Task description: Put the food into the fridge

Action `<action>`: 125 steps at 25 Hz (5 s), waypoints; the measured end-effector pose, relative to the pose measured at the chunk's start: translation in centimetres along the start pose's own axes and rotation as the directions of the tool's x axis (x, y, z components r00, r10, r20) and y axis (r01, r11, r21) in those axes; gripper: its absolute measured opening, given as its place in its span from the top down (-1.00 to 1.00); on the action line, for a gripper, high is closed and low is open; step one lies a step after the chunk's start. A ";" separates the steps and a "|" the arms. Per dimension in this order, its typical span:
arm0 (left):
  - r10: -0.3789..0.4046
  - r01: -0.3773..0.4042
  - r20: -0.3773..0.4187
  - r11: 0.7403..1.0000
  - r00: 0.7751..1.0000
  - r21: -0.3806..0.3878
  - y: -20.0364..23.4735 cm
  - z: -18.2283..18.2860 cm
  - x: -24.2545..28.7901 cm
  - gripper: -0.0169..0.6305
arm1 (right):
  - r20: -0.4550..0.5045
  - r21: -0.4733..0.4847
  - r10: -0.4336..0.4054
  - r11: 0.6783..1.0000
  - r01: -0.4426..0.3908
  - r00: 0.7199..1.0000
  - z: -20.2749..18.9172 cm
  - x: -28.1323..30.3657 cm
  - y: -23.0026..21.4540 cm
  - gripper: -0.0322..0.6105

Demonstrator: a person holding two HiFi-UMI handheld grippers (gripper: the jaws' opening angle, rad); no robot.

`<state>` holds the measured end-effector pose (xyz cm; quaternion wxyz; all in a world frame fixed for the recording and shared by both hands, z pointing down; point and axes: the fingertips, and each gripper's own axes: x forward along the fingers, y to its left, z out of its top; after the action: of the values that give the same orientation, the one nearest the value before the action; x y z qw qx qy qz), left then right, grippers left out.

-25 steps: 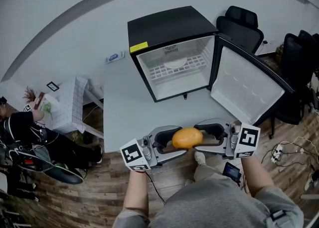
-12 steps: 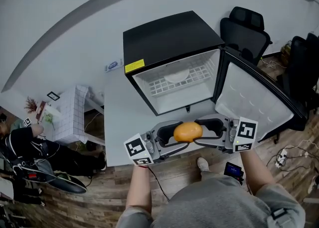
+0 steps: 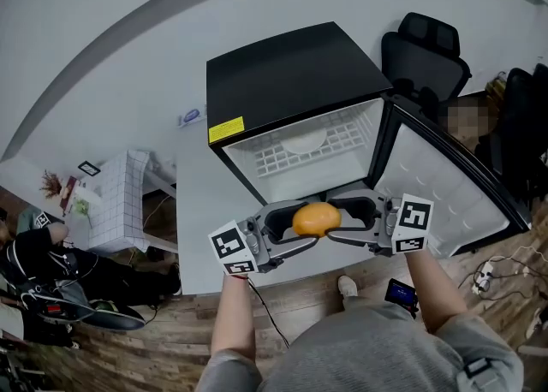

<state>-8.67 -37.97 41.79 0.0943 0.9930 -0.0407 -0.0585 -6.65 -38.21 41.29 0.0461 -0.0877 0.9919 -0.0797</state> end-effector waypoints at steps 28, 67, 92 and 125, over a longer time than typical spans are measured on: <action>0.393 -0.399 0.088 0.914 0.915 0.073 6.7 1.6 -5.5 0.04 | 0.035 0.026 -0.139 0.990 0.138 0.990 -0.1 1.6 -8.3 0.13; 0.514 -0.519 0.077 0.851 0.855 0.082 2.2 -1.8 -5.5 0.91 | -0.219 -0.115 -0.656 0.753 0.648 0.723 -6.9 4.1 -29.3 0.12; 0.513 -0.518 0.073 0.851 0.855 0.081 2.6 -1.7 -5.5 0.91 | -0.338 -0.247 -0.708 0.703 0.667 0.620 -9.2 4.3 -31.1 0.12; 0.424 -0.429 0.074 0.899 0.903 0.082 2.1 -2.2 -3.3 0.91 | -0.085 -0.351 -0.607 0.761 0.546 0.791 -3.6 2.4 -17.8 0.86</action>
<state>-11.79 -39.29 44.64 0.0556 0.9614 -0.2625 -0.0610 -6.46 -55.38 47.58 -0.0913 -0.3876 0.9155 0.0575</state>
